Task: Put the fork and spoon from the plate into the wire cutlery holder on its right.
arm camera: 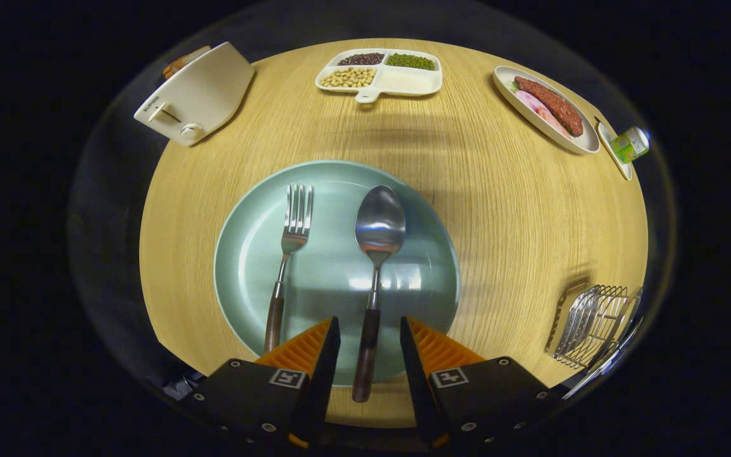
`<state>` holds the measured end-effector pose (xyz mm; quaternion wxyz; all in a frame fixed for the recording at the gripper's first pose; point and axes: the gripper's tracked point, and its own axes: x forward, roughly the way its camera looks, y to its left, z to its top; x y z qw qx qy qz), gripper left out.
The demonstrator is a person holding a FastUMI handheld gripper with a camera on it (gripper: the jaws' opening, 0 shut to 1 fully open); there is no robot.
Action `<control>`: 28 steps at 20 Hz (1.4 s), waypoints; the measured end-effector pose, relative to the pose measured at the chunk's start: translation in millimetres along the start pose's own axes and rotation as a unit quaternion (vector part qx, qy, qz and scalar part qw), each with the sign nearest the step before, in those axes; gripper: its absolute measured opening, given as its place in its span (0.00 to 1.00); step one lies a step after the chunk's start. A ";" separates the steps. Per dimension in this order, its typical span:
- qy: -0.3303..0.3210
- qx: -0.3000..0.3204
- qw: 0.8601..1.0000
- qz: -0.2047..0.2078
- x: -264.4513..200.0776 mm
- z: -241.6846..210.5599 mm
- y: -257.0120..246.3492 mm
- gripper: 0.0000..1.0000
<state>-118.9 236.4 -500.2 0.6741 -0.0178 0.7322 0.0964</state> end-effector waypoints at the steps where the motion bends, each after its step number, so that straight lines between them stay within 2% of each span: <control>1: 0.002 -0.001 1.000 -0.008 2.2 -0.4 -2.3 0.47; 3: 0.007 -0.002 1.000 -0.017 5.8 -2.7 -3.1 0.32; 5: 0.003 0.001 1.000 -0.008 8.1 -2.8 0.8 0.20; 9: -0.020 0.001 1.000 0.002 1.1 3.5 -1.3 0.08; 18: -0.089 0.011 0.995 0.039 -49.0 11.0 -16.2 0.07; 23: -0.143 0.024 0.989 0.040 -103.2 8.3 -54.7 0.07; 28: -0.182 0.055 0.982 0.020 -146.0 -4.0 -115.5 0.06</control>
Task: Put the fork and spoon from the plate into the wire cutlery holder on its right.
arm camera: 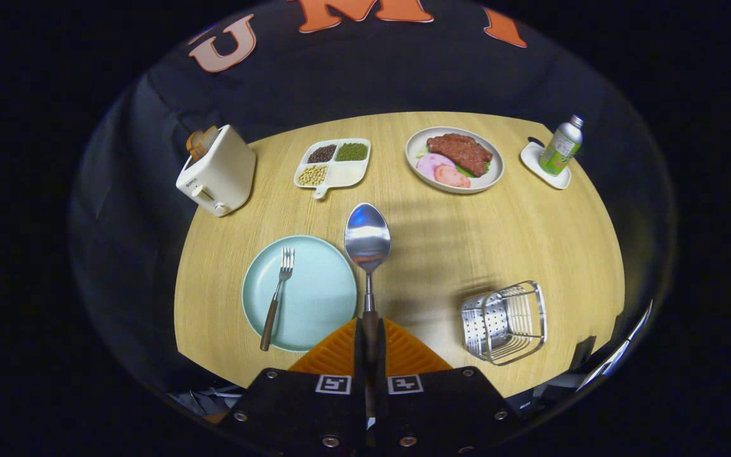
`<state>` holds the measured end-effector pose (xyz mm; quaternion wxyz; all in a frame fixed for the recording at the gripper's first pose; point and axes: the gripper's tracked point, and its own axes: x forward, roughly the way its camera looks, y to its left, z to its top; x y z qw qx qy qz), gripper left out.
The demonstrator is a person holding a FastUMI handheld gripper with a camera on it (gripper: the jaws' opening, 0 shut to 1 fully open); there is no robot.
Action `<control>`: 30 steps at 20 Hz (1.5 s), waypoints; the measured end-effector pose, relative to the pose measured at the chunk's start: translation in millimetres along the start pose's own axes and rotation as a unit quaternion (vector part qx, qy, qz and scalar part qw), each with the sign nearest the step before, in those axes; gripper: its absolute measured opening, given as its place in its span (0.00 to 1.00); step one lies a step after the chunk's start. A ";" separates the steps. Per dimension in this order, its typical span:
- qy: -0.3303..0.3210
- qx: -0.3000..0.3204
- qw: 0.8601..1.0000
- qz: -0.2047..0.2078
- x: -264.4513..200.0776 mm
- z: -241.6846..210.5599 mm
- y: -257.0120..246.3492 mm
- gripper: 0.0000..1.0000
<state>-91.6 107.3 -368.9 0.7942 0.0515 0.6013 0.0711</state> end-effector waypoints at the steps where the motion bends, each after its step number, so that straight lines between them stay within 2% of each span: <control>1: -0.007 0.009 1.000 -0.004 -6.9 0.2 -13.6 0.06; 7: 0.002 0.037 0.998 -0.041 -27.7 -27.1 -88.0 0.06; 10: 0.026 0.019 0.998 -0.051 -26.6 -44.9 -112.7 0.07; 17: 0.079 -0.020 0.995 -0.057 -16.3 -70.0 -140.0 0.07; 23: 0.148 -0.092 0.984 -0.049 -15.1 -83.7 -155.3 0.07; 26: 0.159 -0.109 0.980 -0.049 -12.6 -79.1 -157.8 0.07; 30: 0.146 -0.097 0.984 -0.037 -10.2 -57.7 -149.1 0.12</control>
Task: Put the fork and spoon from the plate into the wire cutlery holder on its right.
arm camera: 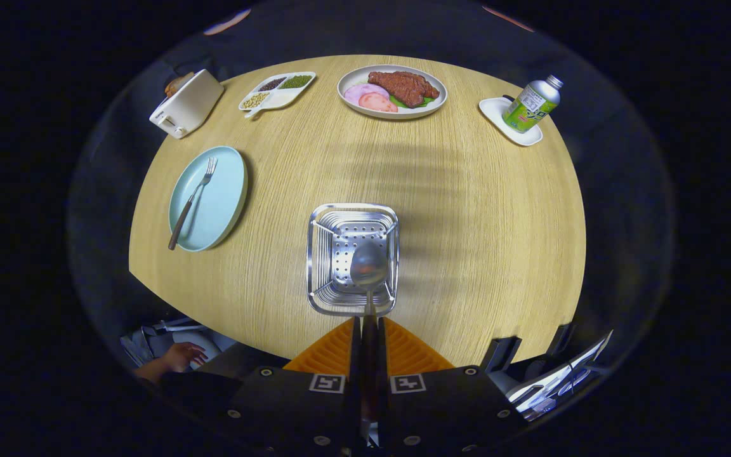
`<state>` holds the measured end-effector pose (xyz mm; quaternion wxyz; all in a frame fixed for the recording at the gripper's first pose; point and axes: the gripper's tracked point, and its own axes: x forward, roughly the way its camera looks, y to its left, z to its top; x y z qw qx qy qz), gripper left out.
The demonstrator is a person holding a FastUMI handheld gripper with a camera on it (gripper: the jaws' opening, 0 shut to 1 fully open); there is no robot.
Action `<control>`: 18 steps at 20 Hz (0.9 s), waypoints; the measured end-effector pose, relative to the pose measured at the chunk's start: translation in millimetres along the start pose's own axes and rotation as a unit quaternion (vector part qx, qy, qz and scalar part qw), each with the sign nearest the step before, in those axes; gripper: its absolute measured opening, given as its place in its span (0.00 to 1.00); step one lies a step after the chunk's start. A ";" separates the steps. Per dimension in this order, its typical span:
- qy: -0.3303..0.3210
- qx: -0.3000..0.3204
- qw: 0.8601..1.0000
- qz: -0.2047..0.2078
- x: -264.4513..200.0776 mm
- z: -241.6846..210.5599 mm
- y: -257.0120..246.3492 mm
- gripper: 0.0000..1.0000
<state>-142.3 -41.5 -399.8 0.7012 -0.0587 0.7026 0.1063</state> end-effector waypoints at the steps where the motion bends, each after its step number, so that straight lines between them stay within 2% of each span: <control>1: -0.006 0.000 1.000 -0.003 -2.7 5.5 -2.1 0.13; 6: -0.036 0.014 0.999 -0.015 -11.0 23.6 -6.5 0.13; 9: -0.072 0.041 0.997 0.003 -21.9 36.8 6.4 0.14; 10: -0.093 0.050 0.994 0.013 -25.6 44.8 11.6 0.16; 11: -0.122 0.055 0.991 0.019 -31.0 54.2 16.7 0.24; 13: -0.176 0.067 0.982 0.018 -43.6 72.5 19.4 0.41; 16: -0.275 0.076 0.958 0.013 -73.3 103.0 22.3 0.47; 18: -0.341 0.086 0.936 0.009 -97.8 121.8 26.2 0.56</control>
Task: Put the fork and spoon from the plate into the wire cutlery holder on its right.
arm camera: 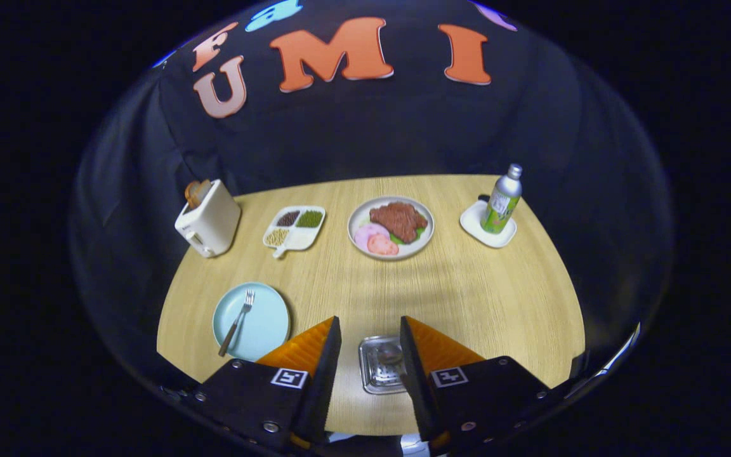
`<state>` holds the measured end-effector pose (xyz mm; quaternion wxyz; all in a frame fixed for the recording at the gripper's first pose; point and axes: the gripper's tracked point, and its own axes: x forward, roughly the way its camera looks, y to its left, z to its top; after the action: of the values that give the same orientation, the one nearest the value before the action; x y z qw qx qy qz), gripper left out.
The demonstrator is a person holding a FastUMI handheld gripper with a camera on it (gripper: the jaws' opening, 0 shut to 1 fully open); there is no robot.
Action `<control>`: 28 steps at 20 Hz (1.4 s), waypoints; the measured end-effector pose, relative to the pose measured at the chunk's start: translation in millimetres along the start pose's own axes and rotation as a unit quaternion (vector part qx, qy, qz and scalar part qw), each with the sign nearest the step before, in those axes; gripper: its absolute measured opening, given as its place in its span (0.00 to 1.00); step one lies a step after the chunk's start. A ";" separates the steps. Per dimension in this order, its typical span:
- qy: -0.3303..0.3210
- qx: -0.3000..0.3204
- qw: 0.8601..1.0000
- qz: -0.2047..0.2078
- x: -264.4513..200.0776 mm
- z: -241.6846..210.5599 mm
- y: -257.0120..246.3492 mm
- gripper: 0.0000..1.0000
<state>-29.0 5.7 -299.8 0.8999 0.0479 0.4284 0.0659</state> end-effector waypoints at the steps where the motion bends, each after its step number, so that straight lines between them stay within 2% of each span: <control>1: -0.027 0.006 1.000 0.002 -4.8 12.2 6.2 0.61; 4: -0.097 0.010 0.995 0.004 -17.4 42.9 21.3 0.72; 7: -0.172 0.002 0.985 -0.007 -33.3 74.5 38.8 0.84; 10: -0.241 -0.018 0.970 -0.038 -41.7 94.2 55.4 0.92; 12: -0.263 -0.031 0.963 -0.046 -45.0 99.4 71.2 0.95; 23: -0.245 -0.049 0.968 0.017 -20.3 81.0 186.3 0.97; 28: -0.188 -0.055 0.980 0.045 10.3 54.1 232.9 0.97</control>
<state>1.4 235.5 -240.4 0.9618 0.0291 0.2447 0.1194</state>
